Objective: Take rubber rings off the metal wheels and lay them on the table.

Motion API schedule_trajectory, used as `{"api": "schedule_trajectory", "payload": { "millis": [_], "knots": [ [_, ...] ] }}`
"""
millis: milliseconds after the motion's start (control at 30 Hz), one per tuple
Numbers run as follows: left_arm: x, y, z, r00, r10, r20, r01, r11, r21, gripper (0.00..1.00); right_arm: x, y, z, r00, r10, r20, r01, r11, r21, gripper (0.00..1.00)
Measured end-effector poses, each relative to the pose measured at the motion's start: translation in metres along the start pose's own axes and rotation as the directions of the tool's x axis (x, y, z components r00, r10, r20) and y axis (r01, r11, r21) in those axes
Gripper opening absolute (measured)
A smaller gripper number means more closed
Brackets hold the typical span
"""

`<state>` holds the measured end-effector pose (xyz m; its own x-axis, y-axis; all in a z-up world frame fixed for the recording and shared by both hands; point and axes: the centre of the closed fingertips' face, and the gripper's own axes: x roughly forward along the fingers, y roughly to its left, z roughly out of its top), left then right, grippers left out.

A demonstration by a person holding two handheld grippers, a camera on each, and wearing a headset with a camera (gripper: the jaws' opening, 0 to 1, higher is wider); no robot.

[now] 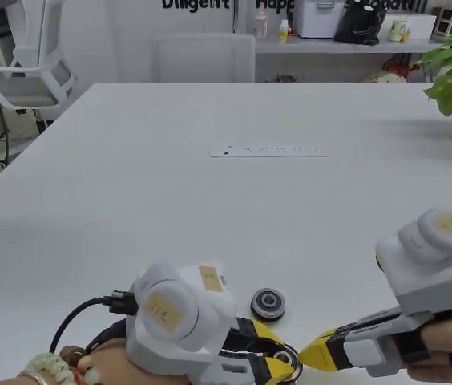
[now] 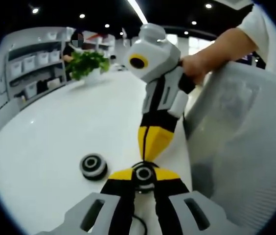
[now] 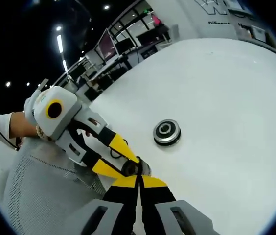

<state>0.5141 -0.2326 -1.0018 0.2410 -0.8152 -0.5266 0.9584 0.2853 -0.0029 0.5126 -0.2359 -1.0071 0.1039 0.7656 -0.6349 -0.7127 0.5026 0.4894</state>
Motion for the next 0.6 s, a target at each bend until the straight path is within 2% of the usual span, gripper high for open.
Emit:
{"api": "schedule_trajectory", "payload": {
  "millis": [133, 267, 333, 433, 600],
  "knots": [
    [-0.004, 0.002, 0.003, 1.0, -0.001, -0.007, 0.001, 1.0, 0.009, 0.18, -0.001, 0.001, 0.002, 0.9999, 0.005, 0.01, -0.005, 1.0, 0.007, 0.0],
    [-0.011, 0.003, 0.015, 0.9994, -0.009, 0.034, 0.01, 0.999, -0.034, 0.23, -0.002, 0.003, 0.005, 0.9997, 0.014, 0.021, -0.014, 1.0, 0.012, 0.0],
    [-0.016, 0.002, 0.021, 0.9986, -0.014, 0.051, 0.016, 0.999, -0.037, 0.25, -0.004, 0.006, 0.008, 0.9992, 0.023, 0.034, -0.023, 1.0, 0.015, 0.0],
    [-0.025, 0.002, 0.033, 0.9978, -0.019, 0.064, 0.02, 1.0, -0.015, 0.23, -0.006, 0.009, 0.012, 0.9981, 0.034, 0.052, -0.035, 0.999, 0.018, 0.0],
    [-0.039, 0.004, 0.049, 0.9968, -0.015, 0.079, 0.013, 1.0, 0.02, 0.33, -0.006, 0.01, 0.013, 0.9975, 0.043, 0.055, -0.044, 0.999, 0.018, 0.0]
  ]
}}
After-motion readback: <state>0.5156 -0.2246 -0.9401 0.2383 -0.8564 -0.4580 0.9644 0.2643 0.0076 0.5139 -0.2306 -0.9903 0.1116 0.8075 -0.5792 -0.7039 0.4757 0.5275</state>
